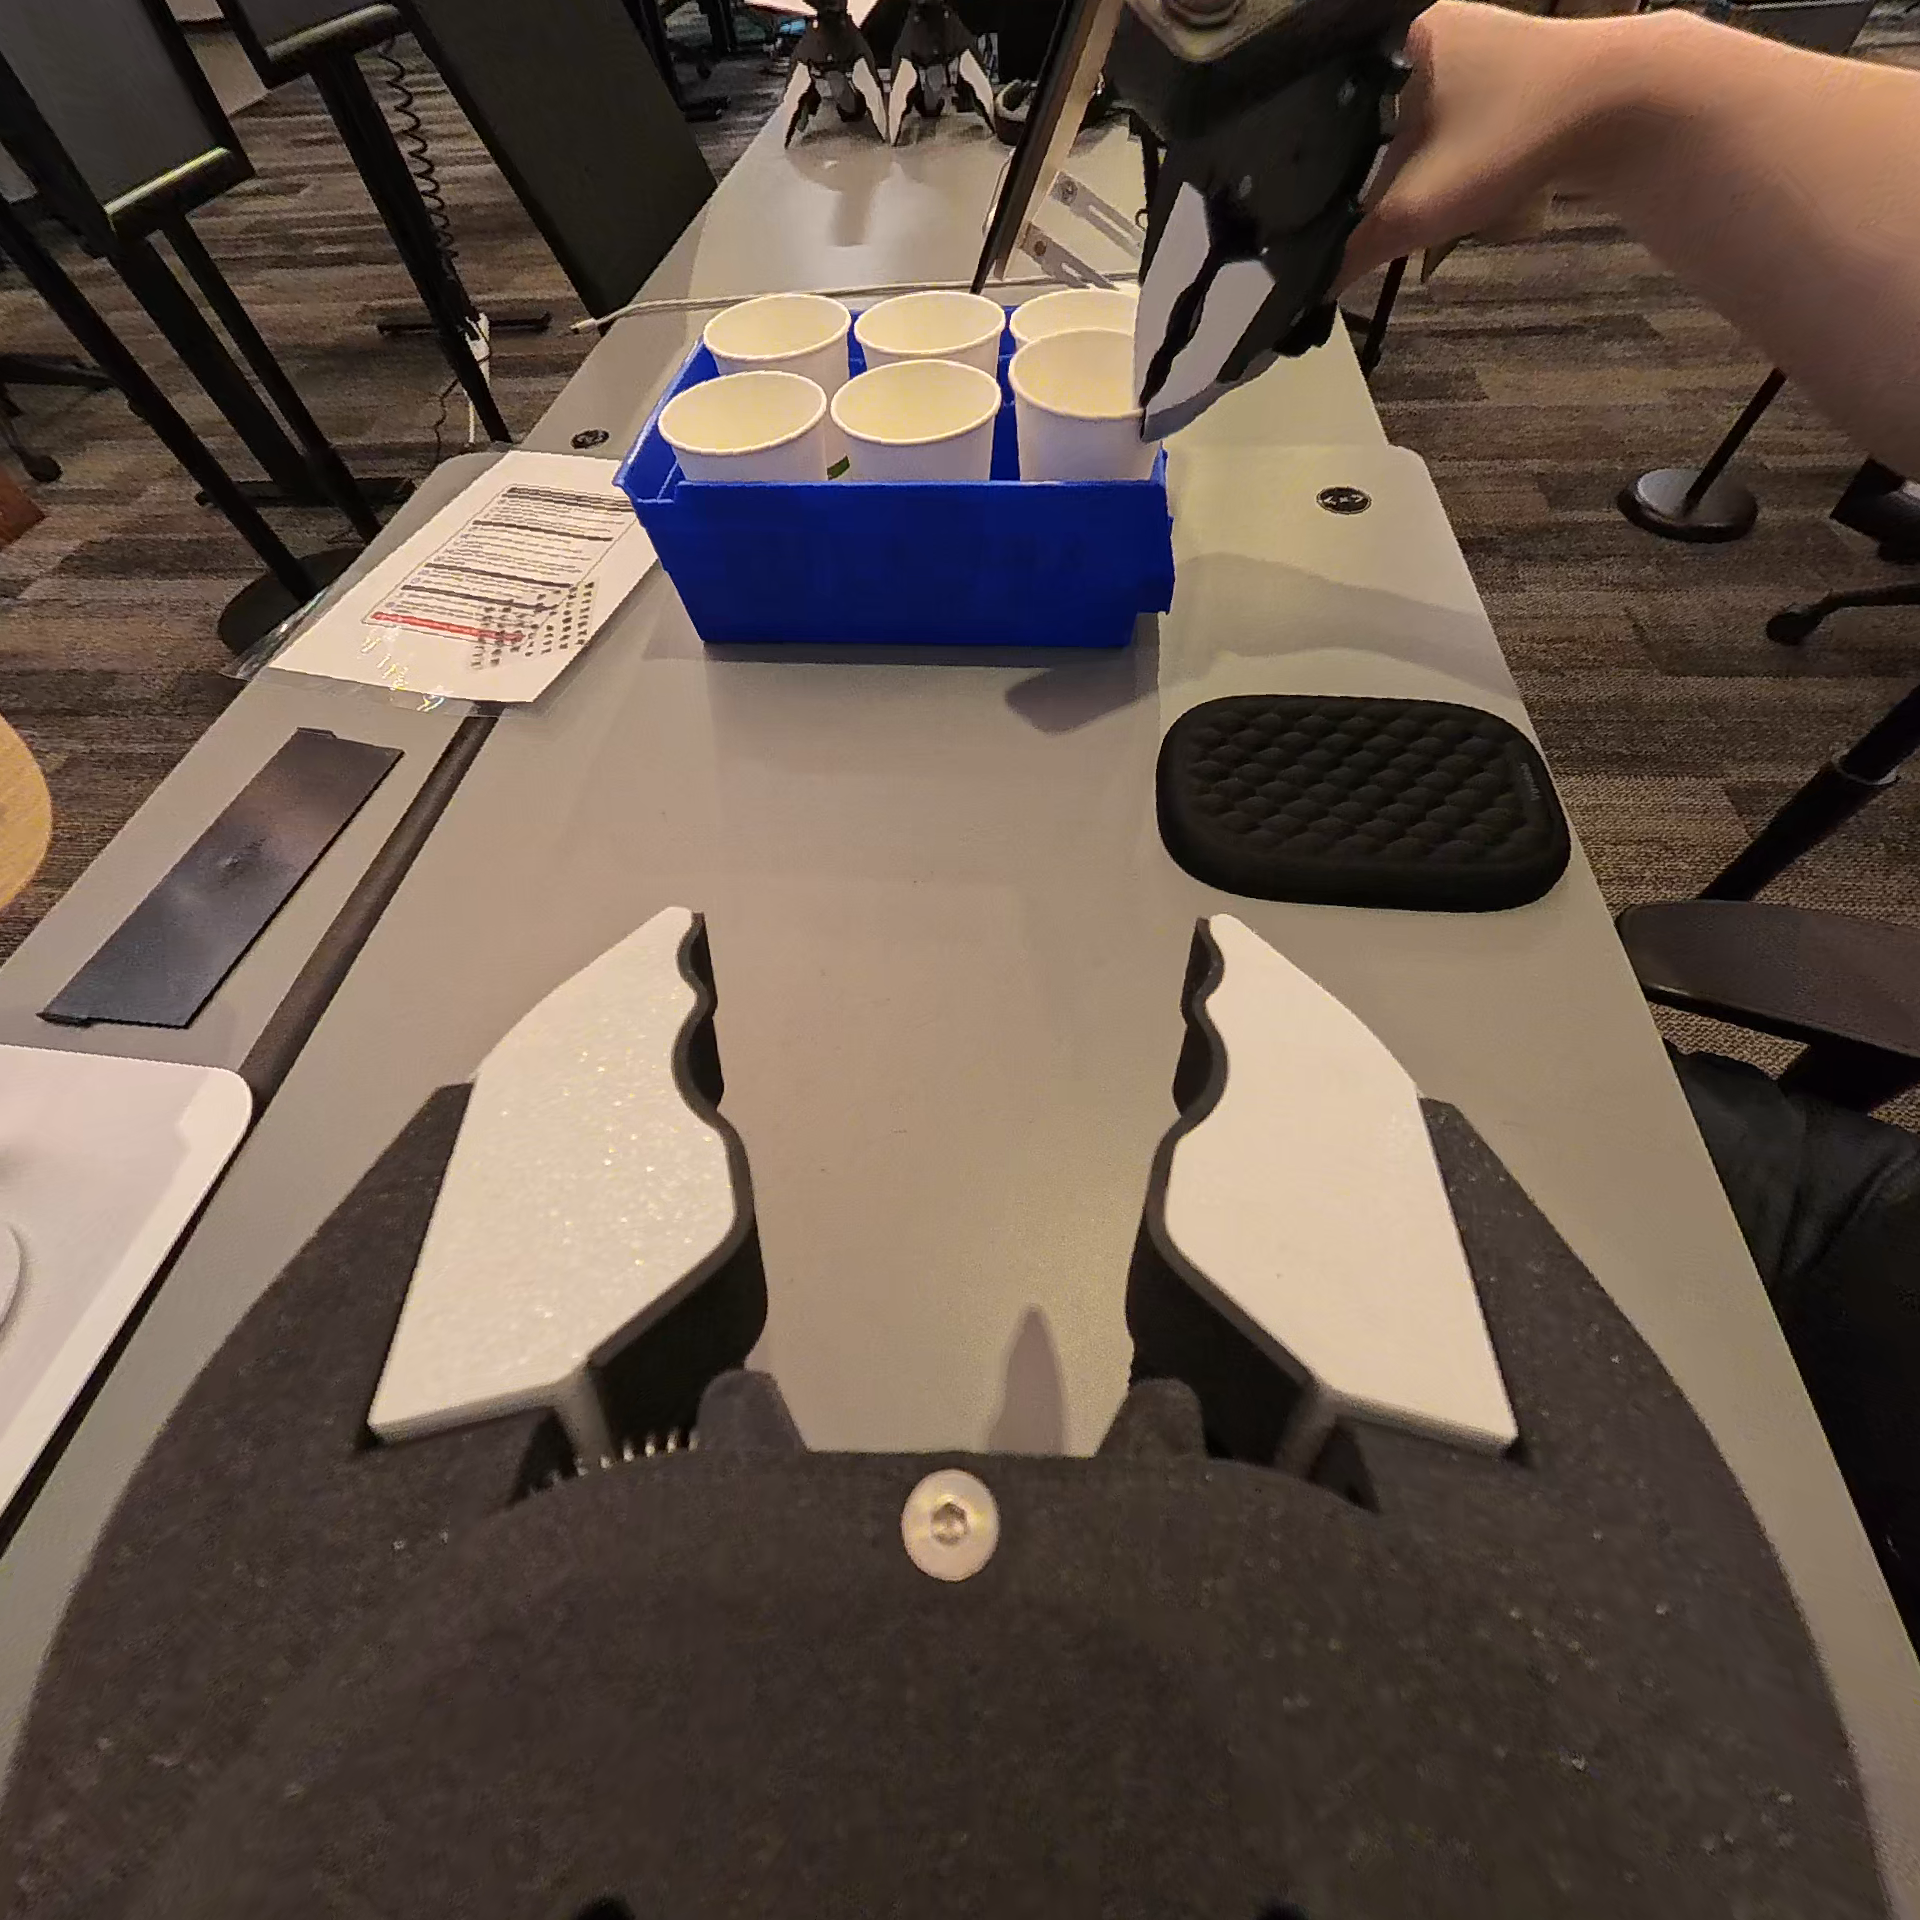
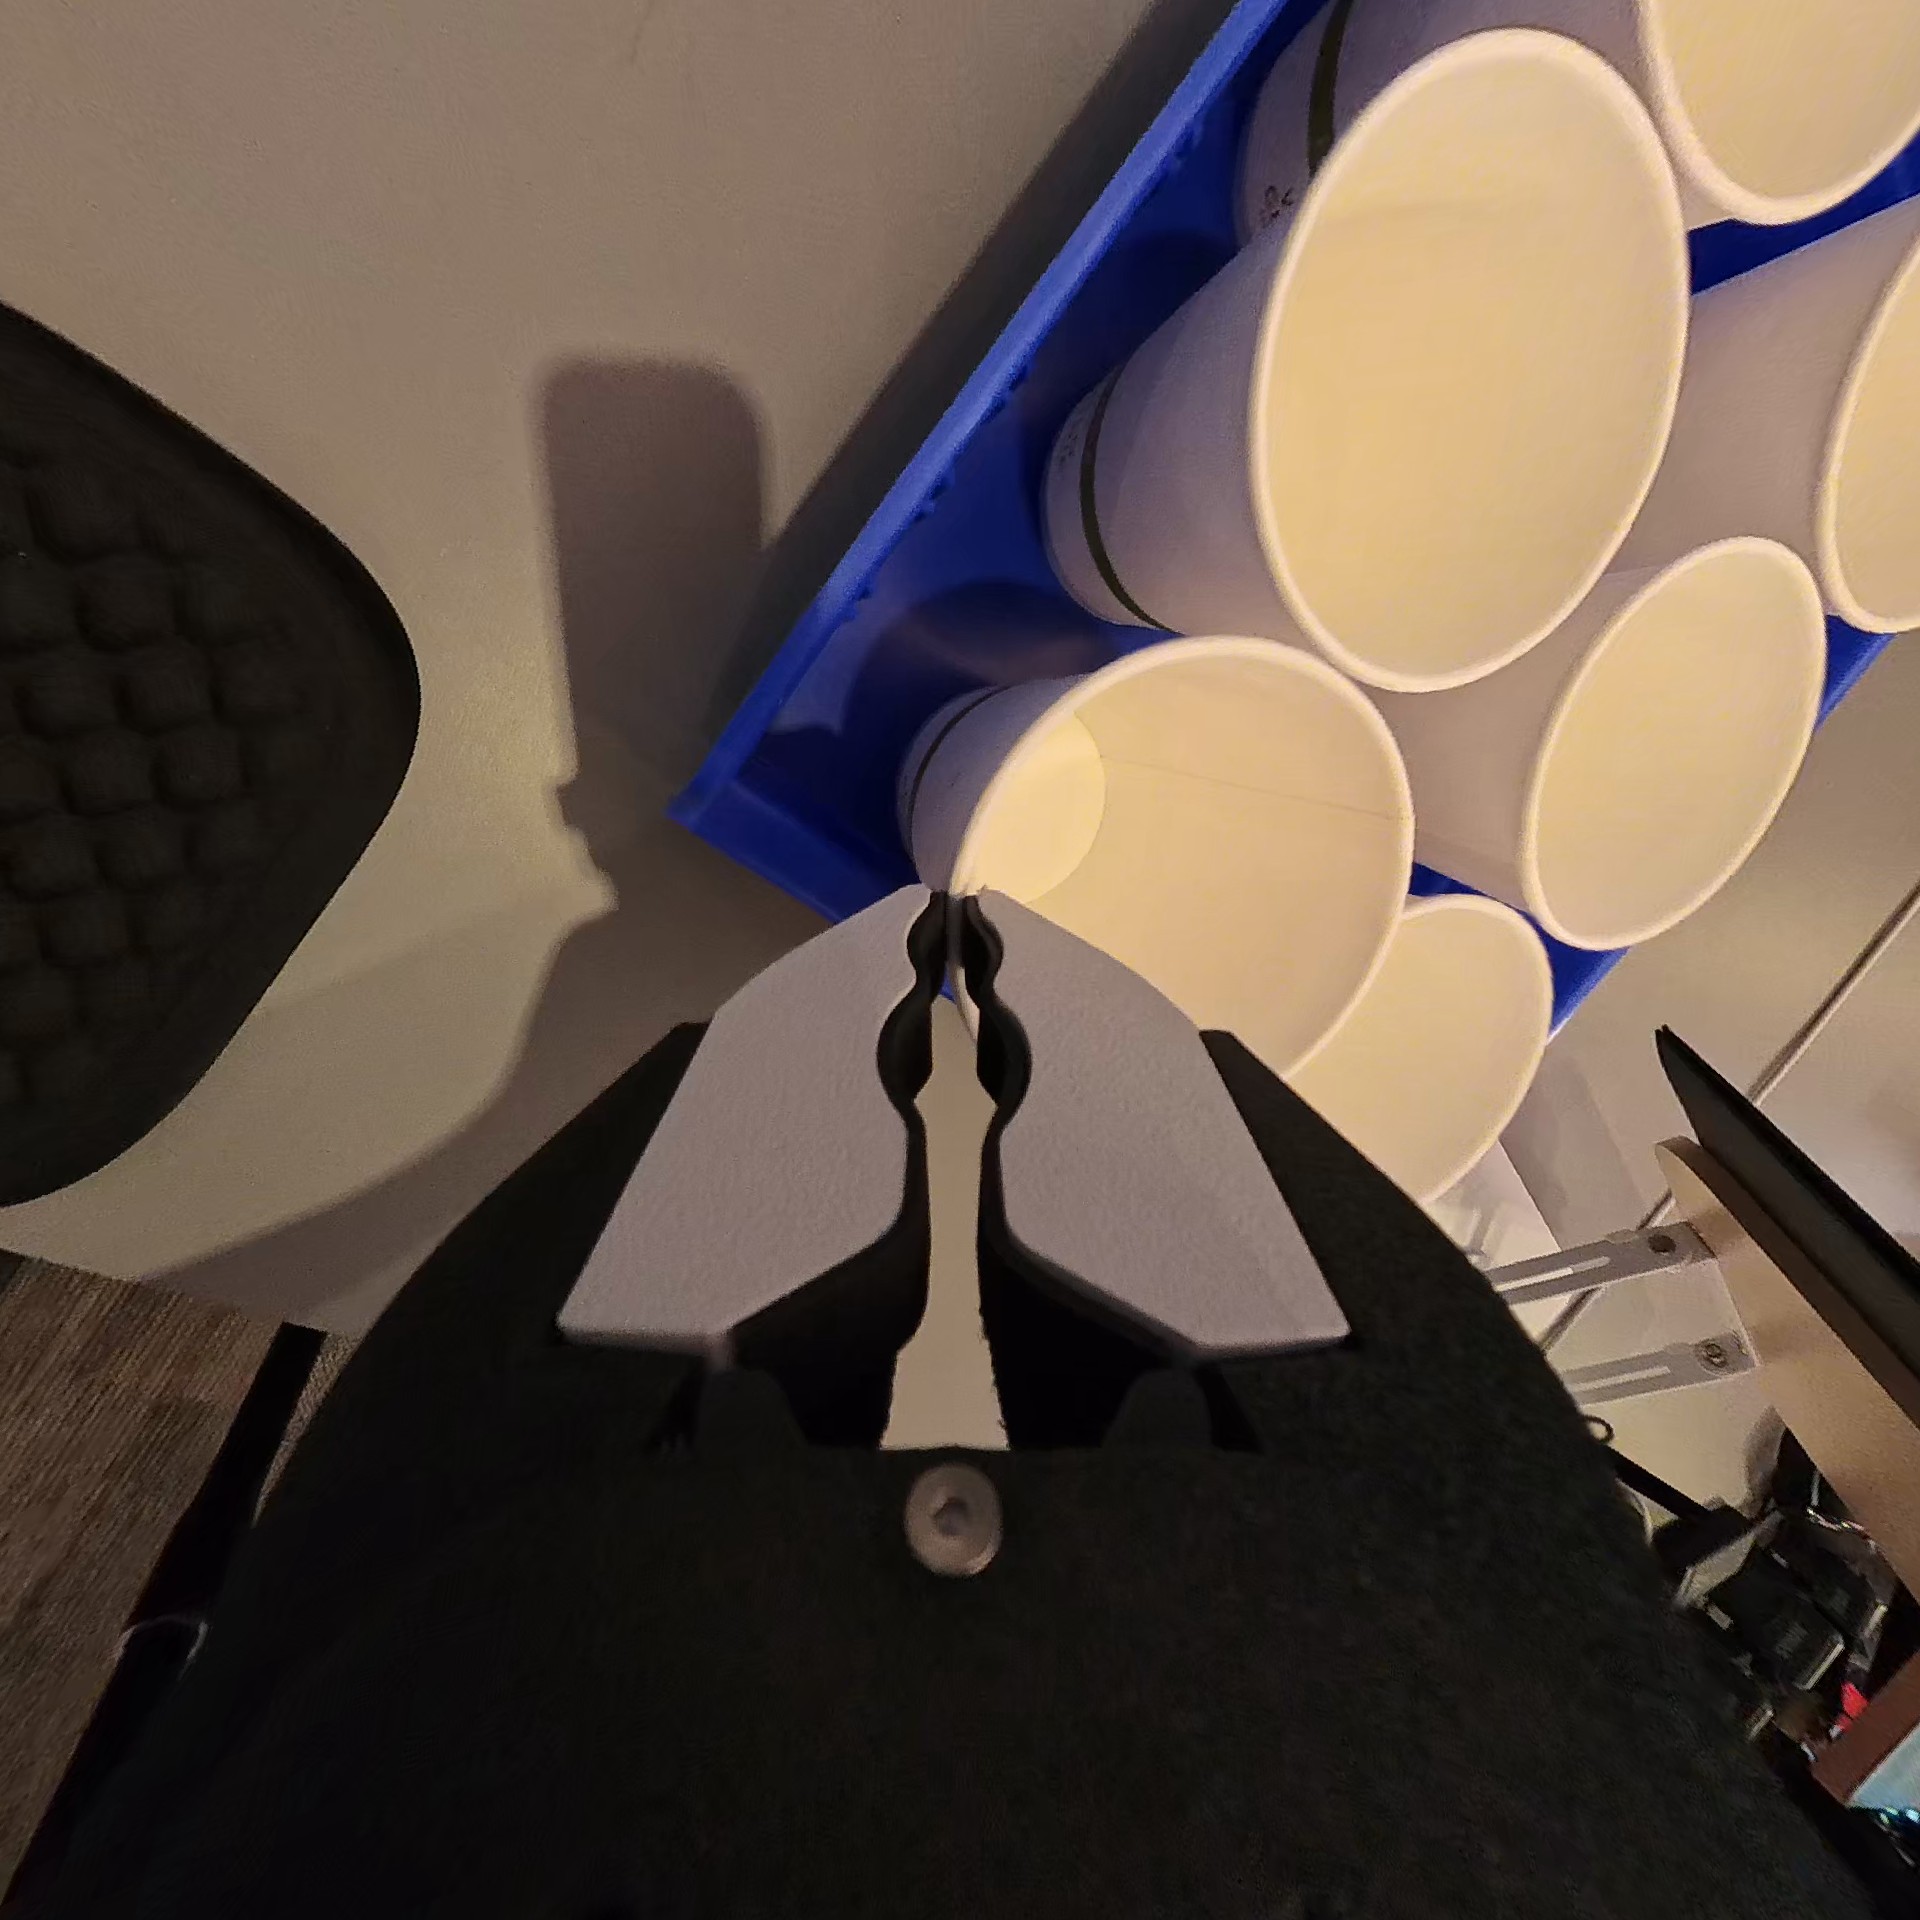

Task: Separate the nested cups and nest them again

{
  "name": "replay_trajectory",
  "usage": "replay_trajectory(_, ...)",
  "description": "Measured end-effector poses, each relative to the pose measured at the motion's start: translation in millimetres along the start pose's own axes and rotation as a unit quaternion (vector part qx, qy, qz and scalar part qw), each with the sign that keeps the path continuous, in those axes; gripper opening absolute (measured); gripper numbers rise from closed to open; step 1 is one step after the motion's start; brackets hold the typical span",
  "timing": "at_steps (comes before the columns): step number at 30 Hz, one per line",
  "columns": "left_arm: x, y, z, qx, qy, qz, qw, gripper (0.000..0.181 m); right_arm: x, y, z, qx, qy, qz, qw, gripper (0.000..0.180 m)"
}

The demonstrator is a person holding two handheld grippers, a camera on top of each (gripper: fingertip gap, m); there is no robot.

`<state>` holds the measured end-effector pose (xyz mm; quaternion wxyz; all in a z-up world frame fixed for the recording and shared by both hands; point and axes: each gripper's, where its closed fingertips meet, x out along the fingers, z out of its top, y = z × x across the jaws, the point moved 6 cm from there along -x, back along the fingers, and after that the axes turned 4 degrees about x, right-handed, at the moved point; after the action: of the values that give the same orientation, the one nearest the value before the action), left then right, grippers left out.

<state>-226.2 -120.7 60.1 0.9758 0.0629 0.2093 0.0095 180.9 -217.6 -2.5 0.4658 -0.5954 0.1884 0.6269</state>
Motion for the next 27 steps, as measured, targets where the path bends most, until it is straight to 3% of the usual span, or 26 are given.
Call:
replay_trajectory(14,-0.5,-0.4,1.0,0.001,-0.001,0.0,1.0,0.086,7.6,-2.7,3.4,0.019,0.003,0.03,0.999,0.002)
replay_trajectory(17,-1.1,0.0,1.2,0.0,-0.002,0.0,1.0,0.086,5.9,-5.7,2.0,0.026,0.004,0.02,0.999,0.018)
replay_trajectory(20,-2.4,0.5,1.7,0.0,-0.003,0.002,1.0,0.086,-20.8,-9.3,4.8,0.028,-0.042,0.003,0.999,0.019)
replay_trajectory(23,-2.9,0.5,2.3,0.001,-0.004,0.004,1.0,0.085,-75.2,-26.4,0.8,0.057,-0.13,-0.028,0.989,0.018)
replay_trajectory(25,-1.8,0.1,2.0,0.002,-0.002,0.005,1.0,0.085,-99.2,-55.8,-23.2,0.111,-0.163,-0.072,0.978,0.018)
replay_trajectory(27,0.5,-0.5,1.1,0.003,0.002,0.005,1.0,0.085,-93.8,-87.8,-62.0,0.203,-0.163,-0.088,0.962,0.018)
